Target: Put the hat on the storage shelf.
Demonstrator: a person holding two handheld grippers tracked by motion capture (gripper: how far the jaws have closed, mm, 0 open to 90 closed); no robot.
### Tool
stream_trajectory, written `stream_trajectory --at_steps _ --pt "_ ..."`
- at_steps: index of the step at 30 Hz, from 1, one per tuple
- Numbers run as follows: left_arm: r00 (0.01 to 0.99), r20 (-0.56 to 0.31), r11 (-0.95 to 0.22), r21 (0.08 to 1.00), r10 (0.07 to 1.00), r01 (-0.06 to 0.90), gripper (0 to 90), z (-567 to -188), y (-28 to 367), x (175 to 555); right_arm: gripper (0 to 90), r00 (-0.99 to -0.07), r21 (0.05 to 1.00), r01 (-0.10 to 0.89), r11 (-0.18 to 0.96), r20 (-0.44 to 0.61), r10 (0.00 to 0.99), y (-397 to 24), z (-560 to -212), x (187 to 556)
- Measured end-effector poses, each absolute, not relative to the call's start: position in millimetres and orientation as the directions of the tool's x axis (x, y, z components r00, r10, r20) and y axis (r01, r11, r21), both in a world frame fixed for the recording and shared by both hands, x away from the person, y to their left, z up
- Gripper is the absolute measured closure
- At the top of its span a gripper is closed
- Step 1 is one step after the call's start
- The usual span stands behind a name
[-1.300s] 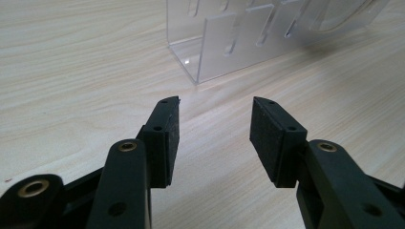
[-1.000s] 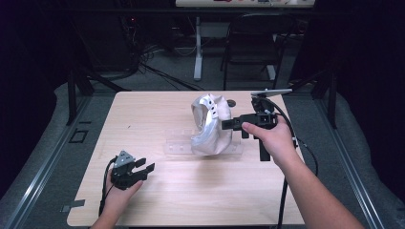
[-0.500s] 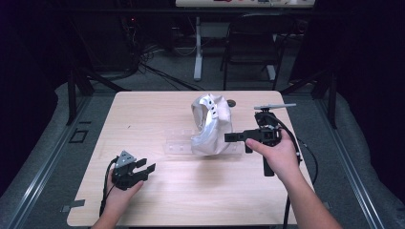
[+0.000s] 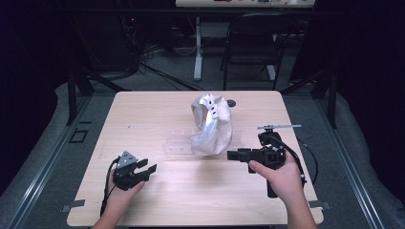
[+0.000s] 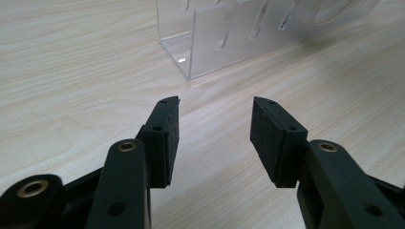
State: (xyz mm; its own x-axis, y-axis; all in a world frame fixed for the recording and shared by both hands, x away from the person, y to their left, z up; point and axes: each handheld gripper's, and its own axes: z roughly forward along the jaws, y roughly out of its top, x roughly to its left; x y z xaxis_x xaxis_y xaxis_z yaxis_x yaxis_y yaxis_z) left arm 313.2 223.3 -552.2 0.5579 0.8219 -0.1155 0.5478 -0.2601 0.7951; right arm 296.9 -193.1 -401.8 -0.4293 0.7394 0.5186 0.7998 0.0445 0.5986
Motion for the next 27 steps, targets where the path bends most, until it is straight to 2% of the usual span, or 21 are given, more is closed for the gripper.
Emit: stream_trajectory --at_steps 7,19,27 --pt "0.56 -0.117 -0.264 0.791 0.82 0.551 53.6 -552 222 313 44.9 -0.407 0.589 0.808 0.008 0.549 0.73 -202 -421 291" --pt "0.579 -0.111 -0.28 0.792 0.808 0.543 52.8 -554 217 312 44.1 -0.412 0.62 0.784 0.0 0.521 0.748 -210 -434 283" --pt "0.594 -0.102 -0.3 0.787 0.798 0.538 52.2 -555 212 312 43.0 -0.378 0.618 0.786 -0.02 0.507 0.774 -217 -455 289"
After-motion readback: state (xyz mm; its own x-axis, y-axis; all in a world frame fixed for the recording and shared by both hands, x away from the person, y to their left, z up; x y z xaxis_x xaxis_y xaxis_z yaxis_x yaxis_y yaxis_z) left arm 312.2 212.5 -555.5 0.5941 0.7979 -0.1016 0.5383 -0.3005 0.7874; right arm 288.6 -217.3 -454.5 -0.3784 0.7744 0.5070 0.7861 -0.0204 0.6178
